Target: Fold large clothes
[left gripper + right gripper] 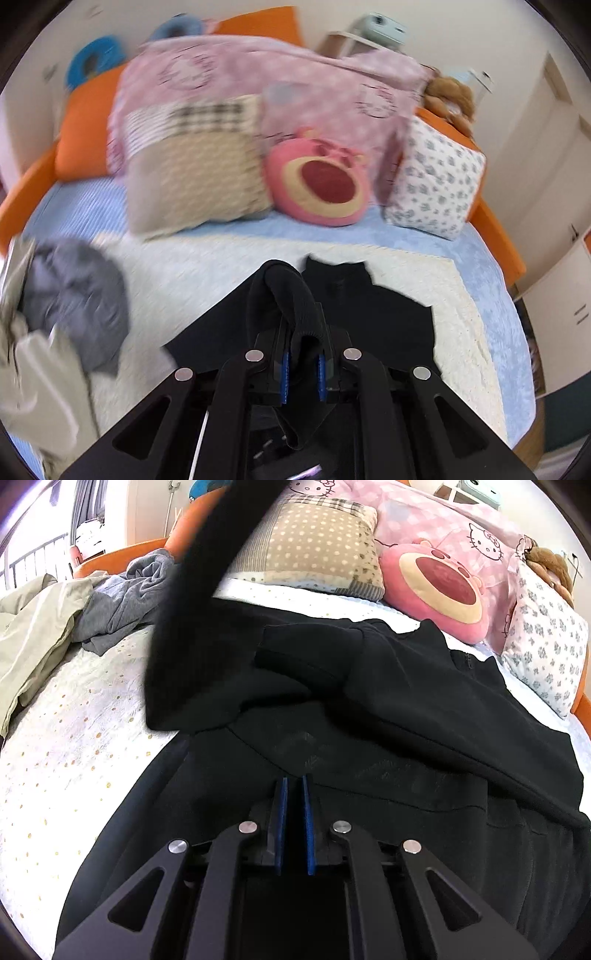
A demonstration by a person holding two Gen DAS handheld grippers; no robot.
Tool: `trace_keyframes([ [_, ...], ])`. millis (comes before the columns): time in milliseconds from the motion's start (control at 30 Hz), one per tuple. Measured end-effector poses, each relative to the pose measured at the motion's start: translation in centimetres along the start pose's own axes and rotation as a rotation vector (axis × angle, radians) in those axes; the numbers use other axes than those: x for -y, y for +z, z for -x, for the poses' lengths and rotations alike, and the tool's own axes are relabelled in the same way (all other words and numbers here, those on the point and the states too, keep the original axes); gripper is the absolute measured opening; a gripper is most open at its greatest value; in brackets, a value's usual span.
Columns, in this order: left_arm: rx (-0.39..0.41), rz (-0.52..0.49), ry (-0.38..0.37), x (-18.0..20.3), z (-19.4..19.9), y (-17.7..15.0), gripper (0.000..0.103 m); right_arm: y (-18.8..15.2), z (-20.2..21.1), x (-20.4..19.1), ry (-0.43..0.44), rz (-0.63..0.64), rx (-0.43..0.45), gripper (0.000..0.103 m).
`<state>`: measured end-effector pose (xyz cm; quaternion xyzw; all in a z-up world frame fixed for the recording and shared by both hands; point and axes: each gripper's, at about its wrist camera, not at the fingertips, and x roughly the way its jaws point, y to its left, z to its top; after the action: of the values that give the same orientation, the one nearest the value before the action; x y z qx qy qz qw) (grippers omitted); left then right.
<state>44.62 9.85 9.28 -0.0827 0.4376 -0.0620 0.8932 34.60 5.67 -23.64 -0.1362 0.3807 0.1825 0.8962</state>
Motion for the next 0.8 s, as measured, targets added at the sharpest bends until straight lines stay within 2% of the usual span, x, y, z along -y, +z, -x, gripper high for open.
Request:
trace_keyframes([
  [100,-0.008,-0.063,-0.026,6.6,-3.6,2.1,0.015,-0.1,0.0,-0.1,-0.015,0.013,0.003,0.010],
  [200,-0.048,-0.125,-0.046,12.1,-7.5,2.2,0.015,-0.1,0.0,0.3,0.007,-0.006,0.005,0.010],
  [300,-0.110,-0.213,-0.073,18.1,-12.4,0.3,0.015,-0.2,0.0,0.5,0.019,-0.016,0.007,0.010],
  [400,-0.206,-0.324,-0.046,23.8,-18.6,-3.2,0.015,-0.1,0.1,0.6,0.033,-0.028,0.008,0.010],
  [500,-0.278,-0.442,0.014,27.9,-23.8,-7.0,0.015,-0.2,0.2,1.1,0.054,-0.045,0.009,0.010],
  [633,-0.369,-0.537,0.086,31.5,-29.7,-11.0,0.016,-0.1,0.2,1.4,0.072,-0.058,0.009,0.010],
  [667,-0.385,-0.547,0.099,31.9,-30.8,-11.8,0.019,-0.1,0.2,1.4,0.073,-0.059,0.010,0.010],
  [767,-0.414,-0.561,0.103,33.2,-33.9,-13.9,0.038,-0.1,0.2,1.4,0.076,-0.061,0.010,0.010],
  [800,-0.419,-0.553,0.077,33.7,-34.6,-14.7,0.032,-0.2,0.2,1.5,0.077,-0.062,0.011,0.010],
])
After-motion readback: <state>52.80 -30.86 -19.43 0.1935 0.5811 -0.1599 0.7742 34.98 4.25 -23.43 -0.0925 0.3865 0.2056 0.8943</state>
